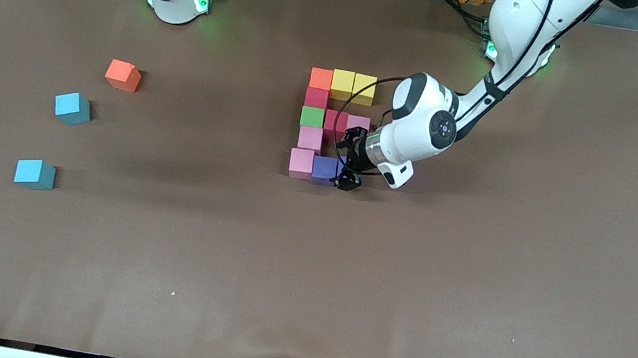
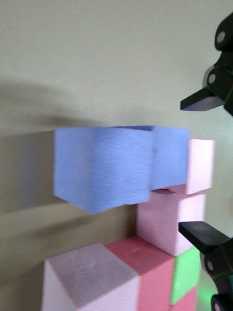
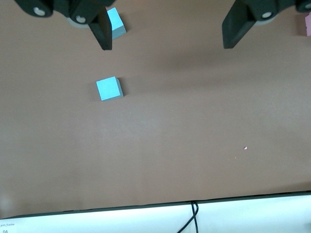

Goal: Arrange 11 blocks into digit 3
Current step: 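Lower the purple block beside the first purple and open the left gripper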

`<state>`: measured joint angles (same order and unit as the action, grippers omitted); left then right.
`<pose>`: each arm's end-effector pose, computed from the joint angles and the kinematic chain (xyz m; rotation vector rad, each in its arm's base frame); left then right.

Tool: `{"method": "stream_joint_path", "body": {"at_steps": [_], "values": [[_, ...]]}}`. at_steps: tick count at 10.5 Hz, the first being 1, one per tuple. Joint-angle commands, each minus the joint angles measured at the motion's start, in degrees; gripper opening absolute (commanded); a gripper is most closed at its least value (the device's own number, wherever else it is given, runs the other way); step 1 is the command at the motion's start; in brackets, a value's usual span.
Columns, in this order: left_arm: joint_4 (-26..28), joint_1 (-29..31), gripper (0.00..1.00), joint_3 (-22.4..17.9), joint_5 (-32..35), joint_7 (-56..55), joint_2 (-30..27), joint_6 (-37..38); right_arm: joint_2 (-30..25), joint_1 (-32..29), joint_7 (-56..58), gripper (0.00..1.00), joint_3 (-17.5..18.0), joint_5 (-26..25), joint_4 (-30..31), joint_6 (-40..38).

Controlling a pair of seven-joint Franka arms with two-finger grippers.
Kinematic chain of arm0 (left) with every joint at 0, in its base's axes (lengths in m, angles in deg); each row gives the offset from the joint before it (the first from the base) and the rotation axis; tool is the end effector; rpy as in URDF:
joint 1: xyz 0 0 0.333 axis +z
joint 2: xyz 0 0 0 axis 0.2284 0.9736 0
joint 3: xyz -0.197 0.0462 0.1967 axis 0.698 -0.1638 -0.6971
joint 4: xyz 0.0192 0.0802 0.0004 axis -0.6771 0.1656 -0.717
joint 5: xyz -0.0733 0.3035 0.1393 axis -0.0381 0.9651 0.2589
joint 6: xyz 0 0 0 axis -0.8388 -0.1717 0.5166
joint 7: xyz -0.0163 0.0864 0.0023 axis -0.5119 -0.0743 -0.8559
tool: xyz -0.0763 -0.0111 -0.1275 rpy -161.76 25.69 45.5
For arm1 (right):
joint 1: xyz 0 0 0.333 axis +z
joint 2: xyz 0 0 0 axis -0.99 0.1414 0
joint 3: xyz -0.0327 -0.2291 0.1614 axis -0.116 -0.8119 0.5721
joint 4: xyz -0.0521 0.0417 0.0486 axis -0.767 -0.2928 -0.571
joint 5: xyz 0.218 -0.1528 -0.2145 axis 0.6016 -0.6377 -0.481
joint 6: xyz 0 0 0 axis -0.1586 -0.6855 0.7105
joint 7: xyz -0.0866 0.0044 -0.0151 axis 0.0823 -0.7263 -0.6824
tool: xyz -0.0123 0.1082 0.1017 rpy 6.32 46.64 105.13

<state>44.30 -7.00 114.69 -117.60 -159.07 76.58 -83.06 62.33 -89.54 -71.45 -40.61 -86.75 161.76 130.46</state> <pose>0.4374 -0.4116 0.2130 1.8778 1.9480 -0.6125 0.5553 -0.0461 0.5574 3.1061 -0.1384 0.2377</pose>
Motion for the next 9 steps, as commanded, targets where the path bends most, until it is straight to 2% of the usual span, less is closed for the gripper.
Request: {"method": "stream_joint_path", "body": {"at_steps": [1, 2, 4, 7, 9], "values": [[1.0, 1.8, 1.00, 0.6, 0.3, -1.3, -4.8, 2.7, 0.5, -0.1, -0.4, 1.00, 0.2, -0.8, -0.5, -0.1], [1.0, 2.0, 1.00, 0.4, 1.6, -1.2, -6.9, 4.5, 0.7, 0.0, -0.4, 1.00, 0.2, -0.8, -0.5, 0.0], [0.8, 4.2, 1.00, -0.1, 9.9, -1.2, -11.2, 8.9, 0.7, 0.0, -0.4, 1.00, 0.2, -0.8, -0.5, 0.0], [-0.5, 7.9, 1.00, -0.2, 26.3, -0.4, -17.3, 17.8, 0.8, 0.3, -0.4, 1.00, 0.2, -0.8, -0.4, 0.0], [-1.3, 9.7, 1.00, -0.8, 31.3, 4.9, -20.7, 23.0, 0.8, 0.9, -0.5, 1.00, 0.2, -0.8, -0.5, 0.0]]}}
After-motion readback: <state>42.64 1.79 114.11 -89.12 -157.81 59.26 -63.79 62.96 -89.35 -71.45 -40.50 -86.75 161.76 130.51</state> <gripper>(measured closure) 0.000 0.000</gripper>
